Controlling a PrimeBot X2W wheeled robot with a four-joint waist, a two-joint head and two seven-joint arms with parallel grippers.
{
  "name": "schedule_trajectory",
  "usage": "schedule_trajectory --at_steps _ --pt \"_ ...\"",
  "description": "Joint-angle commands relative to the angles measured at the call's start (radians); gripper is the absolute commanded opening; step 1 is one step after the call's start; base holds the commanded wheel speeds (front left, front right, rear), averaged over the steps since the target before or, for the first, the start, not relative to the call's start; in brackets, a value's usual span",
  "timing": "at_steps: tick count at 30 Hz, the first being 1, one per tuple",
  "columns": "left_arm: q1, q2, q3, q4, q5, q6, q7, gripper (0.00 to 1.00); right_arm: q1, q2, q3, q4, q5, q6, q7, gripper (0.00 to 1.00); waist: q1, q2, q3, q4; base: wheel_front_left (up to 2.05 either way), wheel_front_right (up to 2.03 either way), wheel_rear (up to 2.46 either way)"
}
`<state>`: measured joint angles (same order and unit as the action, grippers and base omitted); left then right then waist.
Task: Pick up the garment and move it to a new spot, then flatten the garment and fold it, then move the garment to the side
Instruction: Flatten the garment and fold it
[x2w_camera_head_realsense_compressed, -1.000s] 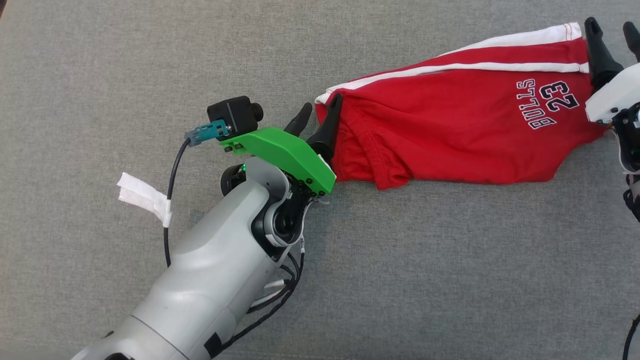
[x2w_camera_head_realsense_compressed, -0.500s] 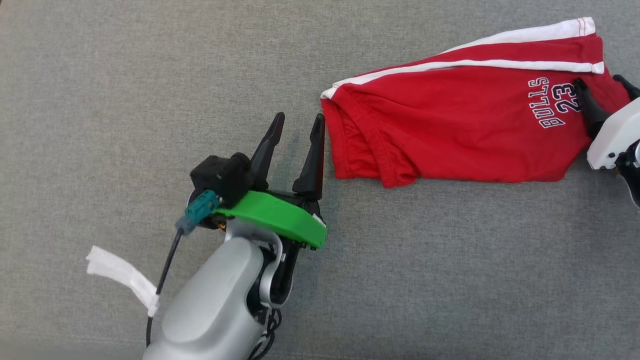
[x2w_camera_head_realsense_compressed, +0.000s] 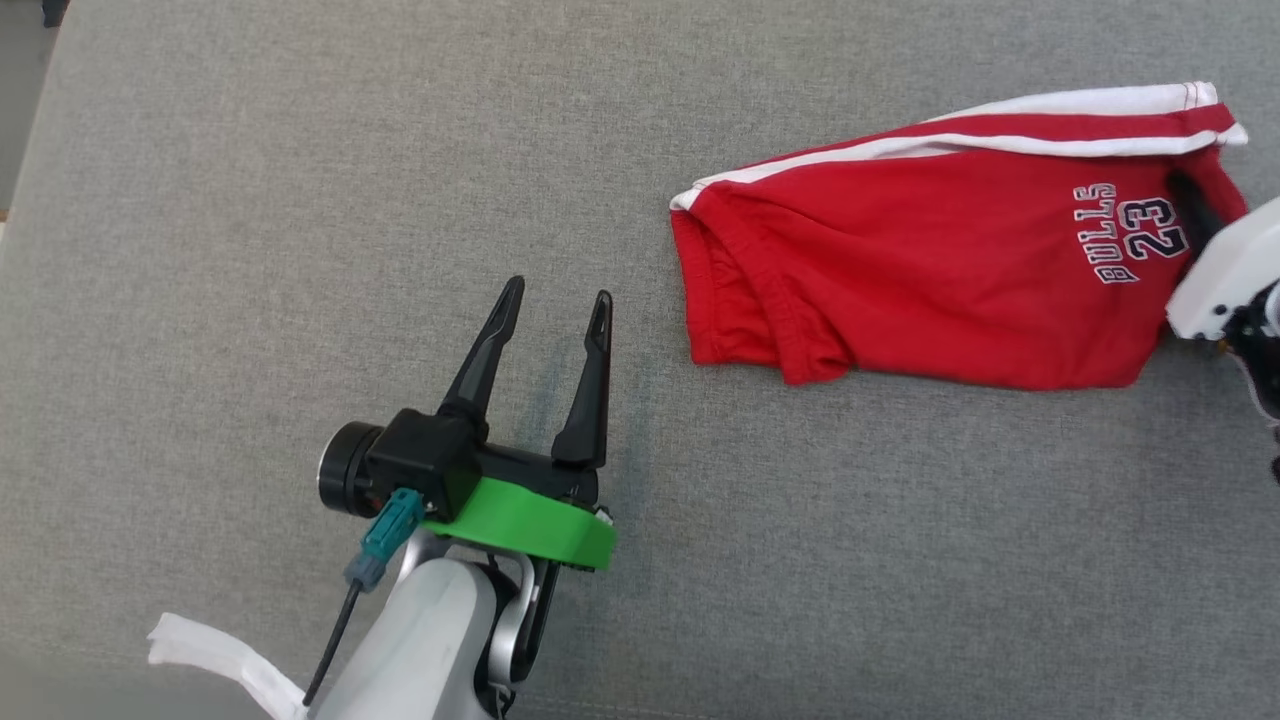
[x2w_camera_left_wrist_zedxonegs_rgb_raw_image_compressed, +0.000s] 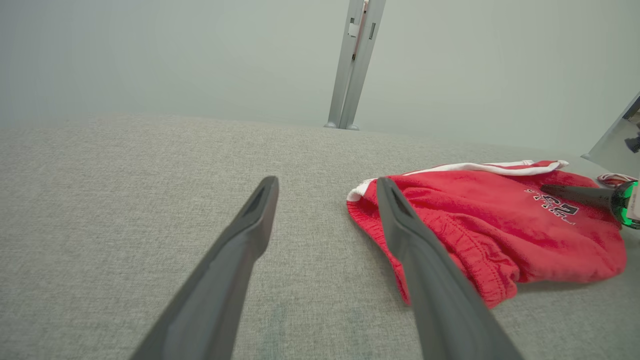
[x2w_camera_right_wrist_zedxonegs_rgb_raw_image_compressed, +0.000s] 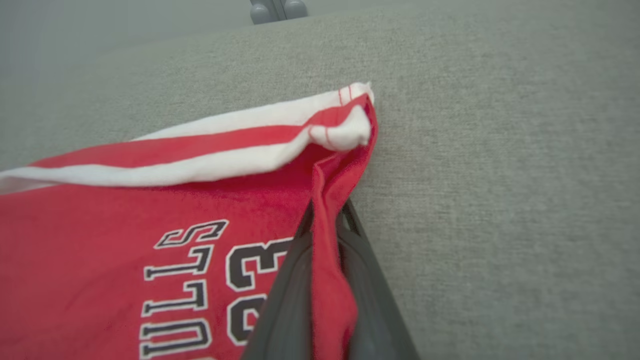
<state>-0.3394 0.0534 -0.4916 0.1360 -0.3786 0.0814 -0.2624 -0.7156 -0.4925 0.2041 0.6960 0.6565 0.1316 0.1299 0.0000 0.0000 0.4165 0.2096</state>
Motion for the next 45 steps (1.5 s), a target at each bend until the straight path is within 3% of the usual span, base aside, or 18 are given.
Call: schedule_trajectory --at_steps 1,7,11,16,19,27,36,37,38,40,45 --pt "0.025 -0.001 0.017 0.000 0.014 -0.012 -0.003 1.00 0.021 -0.041 -0.024 0.007 0.004 -0.002 -0.010 0.00 0.0000 0.0000 -0.022 -0.008 0.00 0.00 0.00" --pt "0.090 -0.002 0.070 -0.010 0.025 -0.026 -0.003 1.00 0.046 -0.146 -0.134 0.026 0.003 -0.002 -0.035 0.00 0.0000 0.0000 -0.055 0.001 0.00 0.00 0.00" --pt "0.127 -0.002 0.088 -0.020 0.011 -0.022 -0.003 1.00 0.053 -0.153 -0.133 -0.047 -0.013 -0.002 -0.017 0.00 0.0000 0.0000 -0.065 0.007 0.00 0.00 0.00" --pt "0.154 -0.002 0.084 -0.023 -0.005 -0.022 -0.003 1.00 0.078 -0.081 -0.054 -0.187 -0.026 -0.002 0.044 0.00 0.0000 0.0000 -0.074 0.017 0.00 0.00 0.00" --pt "0.161 -0.003 0.072 -0.024 -0.019 -0.017 -0.003 1.00 0.085 0.009 0.007 -0.235 -0.061 -0.002 0.083 0.00 0.0000 0.0000 -0.078 0.025 0.00 0.00 0.00" --pt "0.148 -0.002 0.030 -0.009 -0.043 -0.008 -0.003 1.00 0.059 0.183 0.046 -0.185 -0.156 -0.002 0.095 0.00 0.0000 0.0000 -0.091 0.067 0.00 0.00 0.00" --pt "0.176 -0.002 0.019 0.019 -0.048 -0.006 -0.003 1.00 0.044 0.253 0.040 -0.131 -0.205 -0.001 0.076 0.00 0.0000 0.0000 -0.110 0.081 0.00 0.00 0.00" --pt "0.177 -0.002 0.018 0.022 -0.049 -0.006 -0.003 1.00 0.047 0.258 0.042 -0.129 -0.208 -0.001 0.073 0.03 0.0000 0.0000 -0.112 0.080 0.00 0.00 0.00" --pt "0.178 -0.002 0.018 0.025 -0.048 -0.007 -0.003 1.00 0.052 0.267 0.049 -0.129 -0.205 -0.001 0.067 0.43 0.0000 0.0000 -0.114 0.079 0.00 0.00 0.00" --pt "0.181 -0.002 0.020 0.031 -0.046 -0.007 -0.003 1.00 0.065 0.280 0.069 -0.136 -0.187 -0.001 0.055 1.00 0.0000 0.0000 -0.119 0.074 0.00 0.00 0.00" --pt "0.187 -0.002 0.034 0.044 -0.037 -0.013 -0.003 1.00 0.106 0.298 0.105 -0.177 -0.130 -0.001 -0.014 1.00 0.0000 0.0000 -0.140 0.051 0.00 0.00 0.00"
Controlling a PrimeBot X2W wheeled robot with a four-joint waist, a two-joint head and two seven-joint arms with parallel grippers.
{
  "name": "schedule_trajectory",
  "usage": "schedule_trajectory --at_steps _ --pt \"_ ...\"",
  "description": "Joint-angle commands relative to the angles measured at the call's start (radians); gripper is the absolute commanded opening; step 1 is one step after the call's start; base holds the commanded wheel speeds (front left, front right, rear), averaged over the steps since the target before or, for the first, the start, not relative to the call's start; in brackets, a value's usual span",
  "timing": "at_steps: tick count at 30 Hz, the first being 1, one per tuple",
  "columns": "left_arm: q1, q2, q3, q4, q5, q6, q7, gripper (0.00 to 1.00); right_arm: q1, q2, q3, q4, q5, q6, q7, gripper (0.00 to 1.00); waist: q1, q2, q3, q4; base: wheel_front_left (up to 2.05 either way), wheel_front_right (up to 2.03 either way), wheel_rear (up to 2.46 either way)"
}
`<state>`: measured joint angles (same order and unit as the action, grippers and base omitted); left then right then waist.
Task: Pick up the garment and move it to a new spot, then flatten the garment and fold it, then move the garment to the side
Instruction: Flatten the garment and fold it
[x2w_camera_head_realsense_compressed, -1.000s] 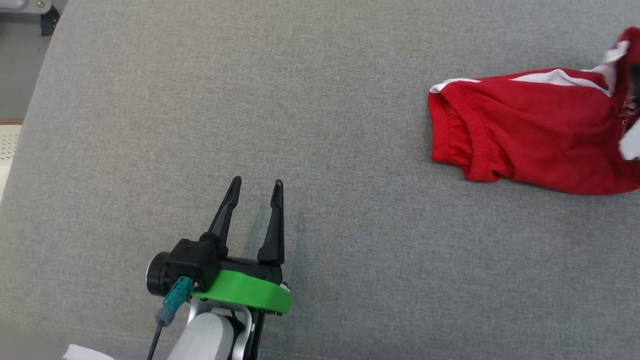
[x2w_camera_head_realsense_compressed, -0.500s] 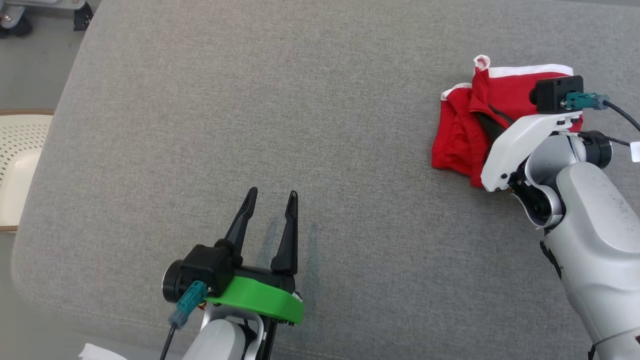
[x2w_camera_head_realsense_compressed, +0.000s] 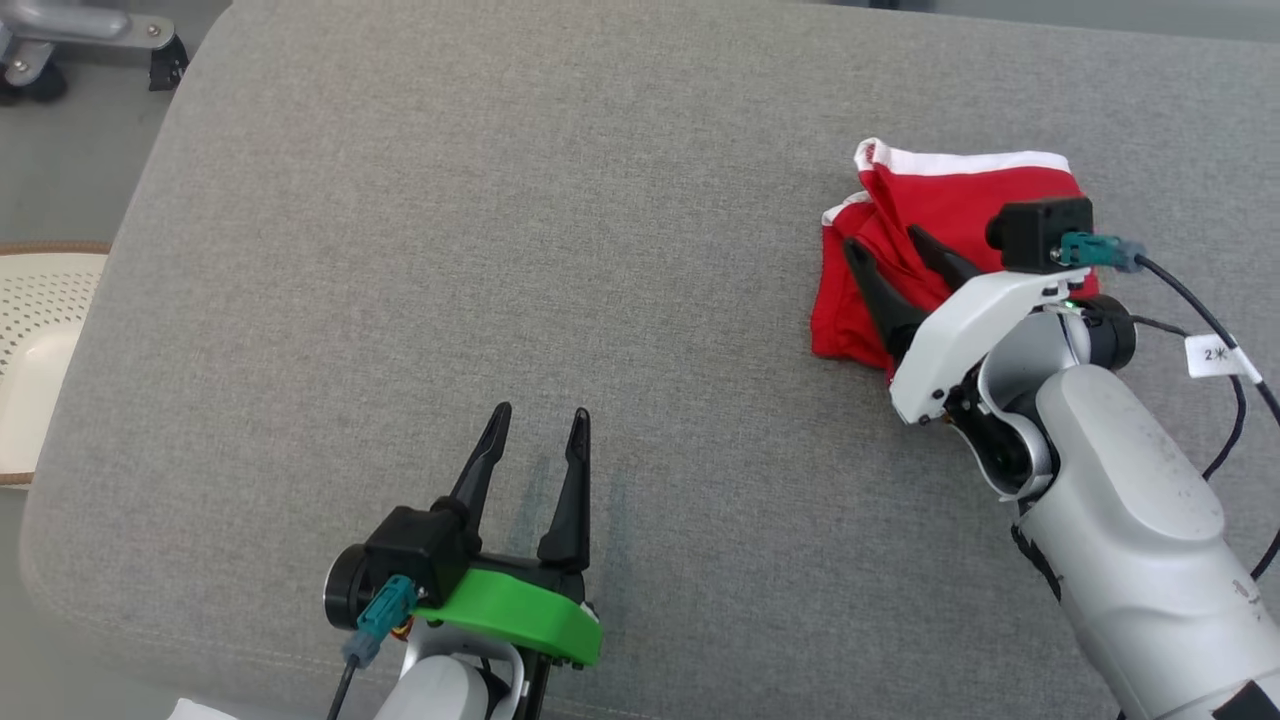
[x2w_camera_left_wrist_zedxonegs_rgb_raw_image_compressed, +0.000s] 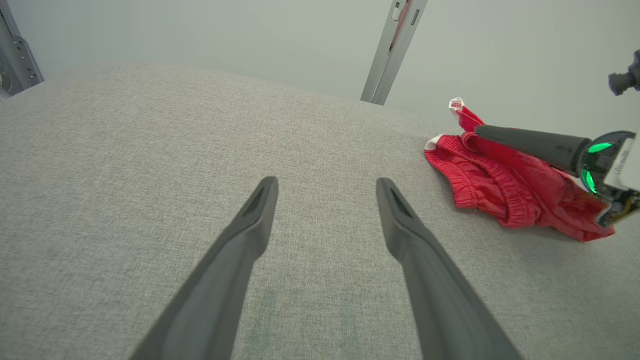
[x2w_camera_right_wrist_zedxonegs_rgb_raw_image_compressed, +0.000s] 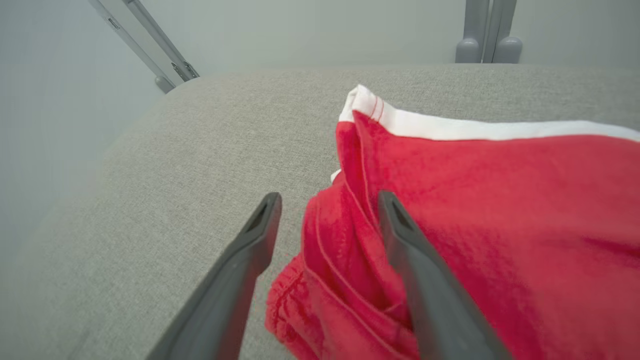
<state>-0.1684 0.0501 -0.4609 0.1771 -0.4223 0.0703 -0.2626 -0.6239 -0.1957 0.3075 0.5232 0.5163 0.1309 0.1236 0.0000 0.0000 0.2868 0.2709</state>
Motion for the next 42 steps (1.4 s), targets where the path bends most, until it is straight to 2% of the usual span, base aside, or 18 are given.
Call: schedule_trajectory --at_steps 1,7,15,21,22,23,24,29,34,42 --pt "0.019 0.001 0.006 0.005 0.008 -0.003 -0.003 1.00 0.028 0.003 0.006 -0.017 0.023 -0.001 -0.027 1.00 0.0000 0.0000 -0.016 -0.017 0.00 0.00 0.00" --pt "0.039 0.001 0.031 0.016 0.020 -0.007 -0.003 1.00 0.128 -0.028 0.020 -0.091 0.068 0.000 -0.123 1.00 0.0000 0.0000 -0.058 -0.060 0.00 0.00 0.00" --pt "0.088 0.002 0.081 0.013 0.045 -0.019 -0.003 1.00 0.266 -0.104 -0.030 -0.117 -0.059 -0.001 -0.299 1.00 0.0000 0.0000 -0.122 -0.121 0.00 0.00 0.00" --pt "0.119 0.002 0.108 -0.017 0.070 -0.030 -0.003 1.00 0.315 -0.097 -0.103 -0.091 -0.150 -0.001 -0.360 1.00 0.0000 0.0000 -0.135 -0.135 0.00 0.00 0.00" --pt "0.122 0.002 0.111 -0.025 0.074 -0.030 -0.003 1.00 0.313 -0.094 -0.114 -0.088 -0.155 -0.001 -0.364 0.47 0.0000 0.0000 -0.133 -0.134 0.00 0.00 0.00" --pt "0.124 0.002 0.115 -0.033 0.079 -0.031 -0.003 1.00 0.304 -0.092 -0.125 -0.084 -0.163 -0.001 -0.365 0.10 0.0000 0.0000 -0.129 -0.131 0.00 0.00 0.00" --pt "0.127 0.002 0.117 -0.040 0.080 -0.031 -0.003 1.00 0.291 -0.088 -0.133 -0.079 -0.169 -0.001 -0.362 0.00 0.0000 0.0000 -0.125 -0.126 0.00 0.00 0.00" --pt "0.107 0.002 0.114 -0.076 0.088 -0.034 -0.003 1.00 0.212 -0.072 -0.137 -0.032 -0.220 -0.001 -0.325 0.00 0.0000 0.0000 -0.077 -0.093 0.00 0.00 0.00" --pt "0.075 0.002 0.100 -0.096 0.076 -0.027 -0.003 1.00 0.097 -0.031 -0.115 0.089 -0.300 -0.001 -0.291 0.00 0.0000 0.0000 -0.022 -0.047 0.00 0.00 0.00" --pt "0.056 0.001 0.080 -0.101 0.051 -0.008 -0.003 1.00 0.003 0.079 -0.075 0.272 -0.373 -0.001 -0.328 0.00 0.0000 0.0000 0.003 0.002 0.00 0.00 0.00"
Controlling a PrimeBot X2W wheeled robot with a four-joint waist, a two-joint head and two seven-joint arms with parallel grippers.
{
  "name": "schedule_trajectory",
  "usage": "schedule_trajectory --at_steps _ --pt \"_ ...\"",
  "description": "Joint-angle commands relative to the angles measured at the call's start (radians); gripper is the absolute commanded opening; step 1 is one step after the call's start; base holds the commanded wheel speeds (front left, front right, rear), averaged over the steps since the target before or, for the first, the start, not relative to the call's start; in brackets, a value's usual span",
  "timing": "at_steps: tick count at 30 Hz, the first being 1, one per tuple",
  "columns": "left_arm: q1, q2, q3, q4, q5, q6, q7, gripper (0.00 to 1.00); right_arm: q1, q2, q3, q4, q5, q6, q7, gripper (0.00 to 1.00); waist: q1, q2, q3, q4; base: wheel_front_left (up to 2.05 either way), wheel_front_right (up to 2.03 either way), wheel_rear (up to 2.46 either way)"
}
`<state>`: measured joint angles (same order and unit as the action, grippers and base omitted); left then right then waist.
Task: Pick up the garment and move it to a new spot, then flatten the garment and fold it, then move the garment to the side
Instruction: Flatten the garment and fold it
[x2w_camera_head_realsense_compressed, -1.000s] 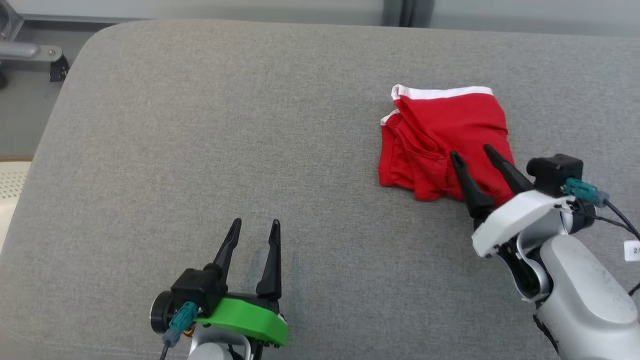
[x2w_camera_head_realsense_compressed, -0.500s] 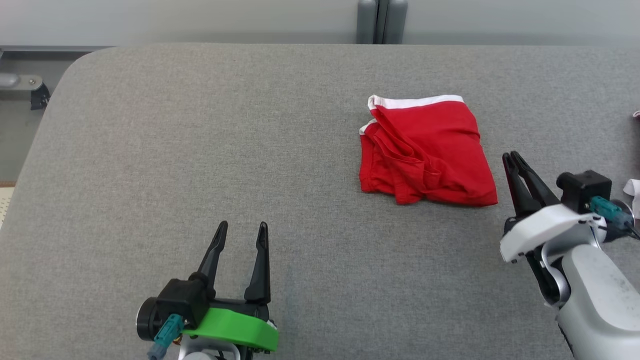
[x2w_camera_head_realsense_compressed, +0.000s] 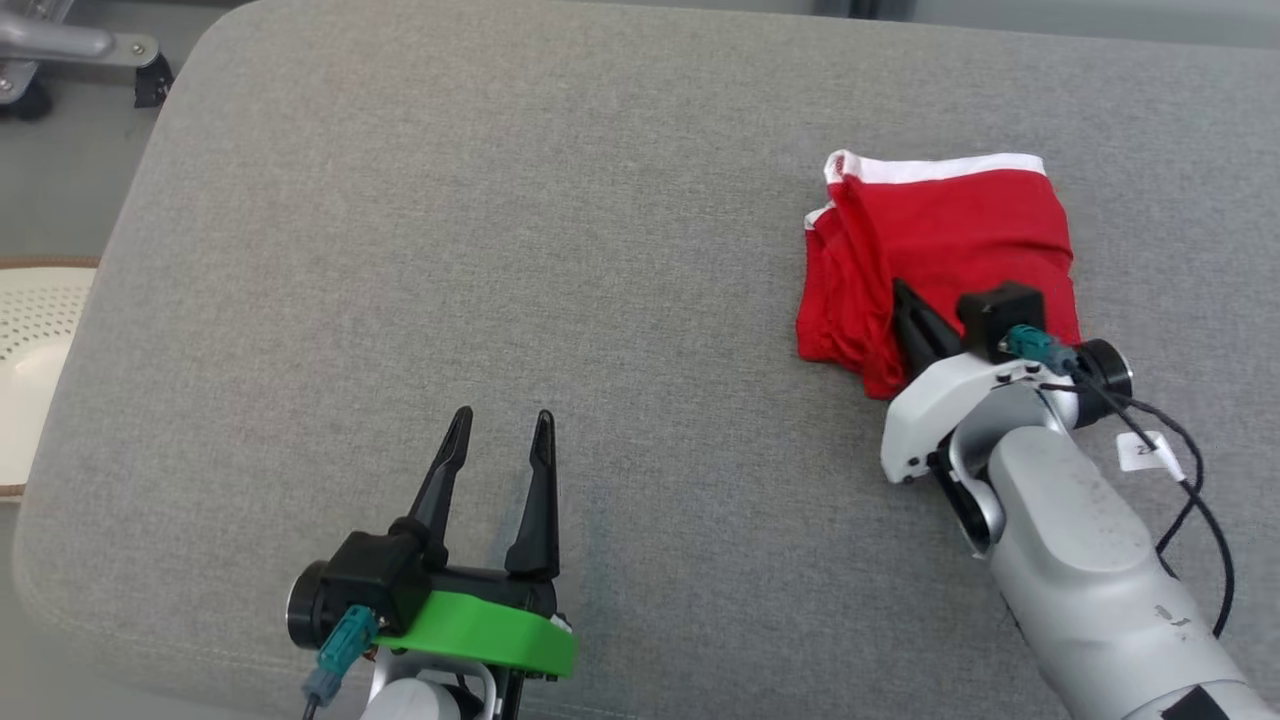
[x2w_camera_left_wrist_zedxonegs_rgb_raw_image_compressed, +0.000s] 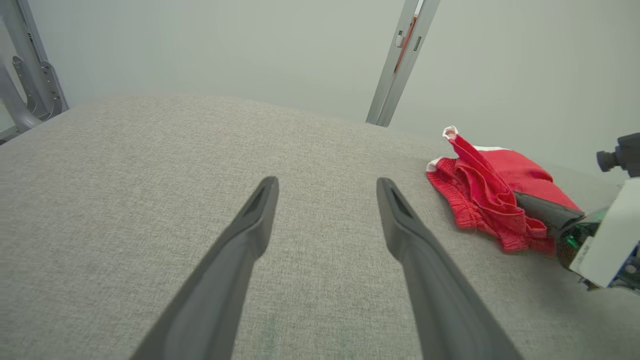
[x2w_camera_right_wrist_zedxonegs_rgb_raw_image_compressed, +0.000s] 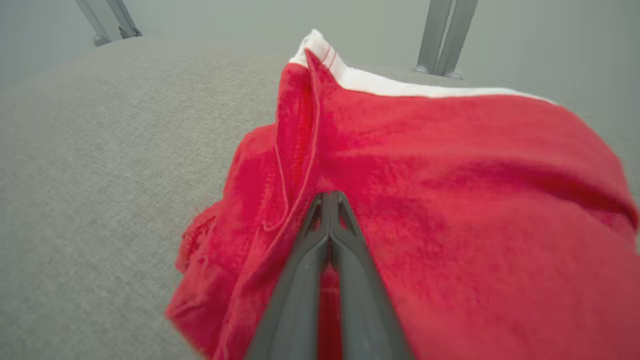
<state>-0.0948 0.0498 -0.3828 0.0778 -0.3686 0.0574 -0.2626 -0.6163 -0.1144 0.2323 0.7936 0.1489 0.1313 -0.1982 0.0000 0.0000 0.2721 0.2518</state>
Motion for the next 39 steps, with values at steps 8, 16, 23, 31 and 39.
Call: schedule_trajectory --at_steps 8,16,23,31,39 --pt "-0.013 0.002 -0.009 -0.005 -0.018 0.018 -0.003 1.00 -0.025 0.046 0.092 0.097 -0.009 -0.001 -0.038 0.00 0.0000 0.0000 0.008 0.039 0.00 0.00 0.00" --pt "-0.001 0.002 -0.004 -0.002 -0.016 0.015 -0.003 1.00 -0.024 0.058 0.126 0.091 -0.031 -0.001 -0.063 0.00 0.0000 0.0000 -0.005 0.026 0.00 0.00 0.00" --pt "0.004 0.002 -0.010 0.000 -0.017 0.008 -0.003 1.00 0.001 0.063 0.160 0.049 -0.049 -0.001 -0.067 0.00 0.0000 0.0000 -0.016 0.019 0.00 0.00 0.00" --pt "0.006 0.002 -0.016 0.003 -0.018 0.005 -0.003 1.00 0.034 0.063 0.208 0.029 -0.044 -0.001 -0.067 0.00 0.0000 0.0000 -0.019 0.028 0.00 0.00 0.00" --pt "0.005 0.002 -0.016 0.005 -0.024 0.005 -0.003 1.00 0.028 0.064 0.282 0.060 -0.008 -0.001 -0.063 0.00 0.0000 0.0000 -0.015 0.038 0.00 0.00 0.00"
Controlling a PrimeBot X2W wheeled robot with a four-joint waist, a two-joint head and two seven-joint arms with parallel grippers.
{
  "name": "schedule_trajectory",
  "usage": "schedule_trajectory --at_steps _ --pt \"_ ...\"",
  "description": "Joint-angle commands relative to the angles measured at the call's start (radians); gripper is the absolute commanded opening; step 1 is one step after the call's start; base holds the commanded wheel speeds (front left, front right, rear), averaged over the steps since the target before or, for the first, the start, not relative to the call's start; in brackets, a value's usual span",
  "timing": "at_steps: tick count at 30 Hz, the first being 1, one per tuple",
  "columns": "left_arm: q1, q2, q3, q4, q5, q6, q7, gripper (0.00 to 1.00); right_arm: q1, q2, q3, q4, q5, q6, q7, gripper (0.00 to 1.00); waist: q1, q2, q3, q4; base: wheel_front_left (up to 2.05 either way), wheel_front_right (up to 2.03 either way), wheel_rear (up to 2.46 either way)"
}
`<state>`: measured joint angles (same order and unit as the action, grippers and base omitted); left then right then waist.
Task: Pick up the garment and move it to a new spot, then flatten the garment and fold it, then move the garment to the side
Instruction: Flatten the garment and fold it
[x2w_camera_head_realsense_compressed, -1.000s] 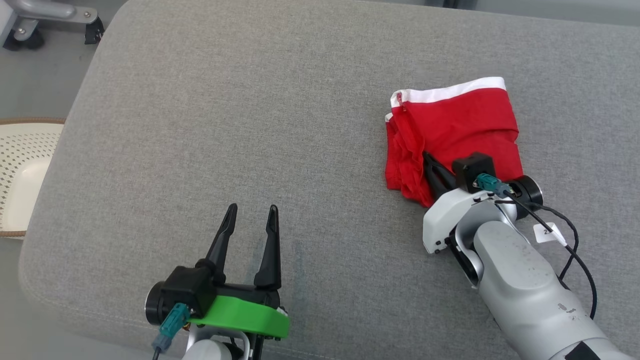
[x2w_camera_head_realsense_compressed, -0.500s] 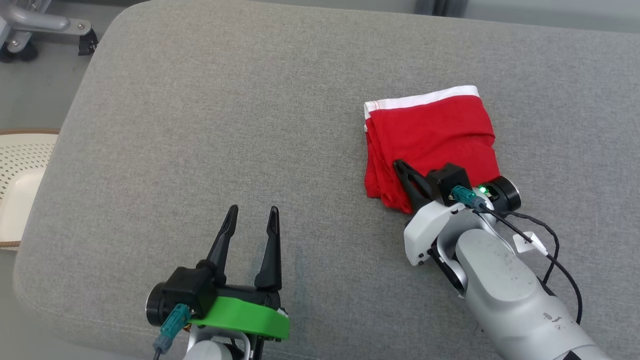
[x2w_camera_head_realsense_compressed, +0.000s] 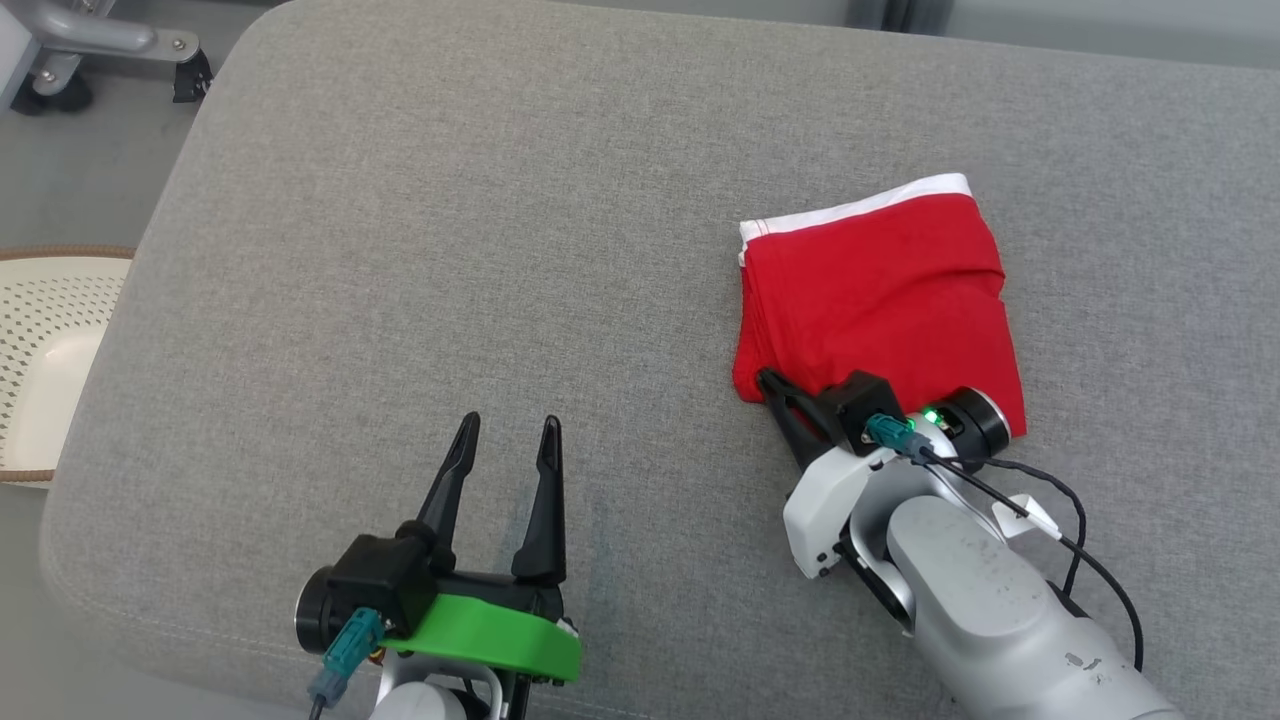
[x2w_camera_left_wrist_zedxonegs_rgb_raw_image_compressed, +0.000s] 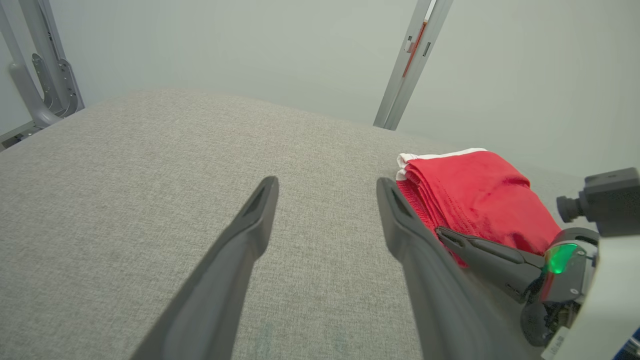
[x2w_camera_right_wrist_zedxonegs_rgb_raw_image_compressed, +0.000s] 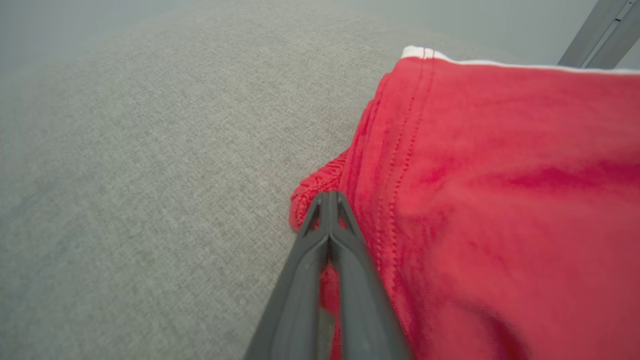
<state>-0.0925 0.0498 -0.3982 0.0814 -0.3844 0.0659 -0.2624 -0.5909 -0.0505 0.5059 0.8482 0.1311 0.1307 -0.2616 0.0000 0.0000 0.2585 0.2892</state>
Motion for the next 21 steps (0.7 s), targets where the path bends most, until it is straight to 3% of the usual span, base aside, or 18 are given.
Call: schedule_trajectory --at_steps 1,11,20,21 --pt "0.004 0.002 0.000 0.003 -0.009 -0.003 -0.003 1.00 0.005 0.000 0.019 0.006 0.018 0.000 0.000 0.00 0.0000 0.0000 -0.002 0.001 0.00 0.00 0.00" --pt "0.030 0.002 0.026 0.022 0.003 -0.004 -0.003 1.00 0.070 -0.001 0.090 -0.061 0.103 0.000 -0.003 0.00 0.0000 0.0000 -0.066 -0.038 0.00 0.00 0.00" --pt "0.083 0.002 0.086 0.045 0.045 -0.022 -0.003 1.00 0.273 -0.053 -0.084 -0.333 0.081 0.000 -0.004 0.00 0.0000 0.0000 -0.164 -0.134 0.00 0.00 0.00" --pt "0.087 0.002 0.090 0.047 0.051 -0.025 -0.003 1.00 0.295 -0.060 -0.114 -0.363 0.075 0.000 -0.004 0.04 0.0000 0.0000 -0.170 -0.143 0.00 0.00 0.00"
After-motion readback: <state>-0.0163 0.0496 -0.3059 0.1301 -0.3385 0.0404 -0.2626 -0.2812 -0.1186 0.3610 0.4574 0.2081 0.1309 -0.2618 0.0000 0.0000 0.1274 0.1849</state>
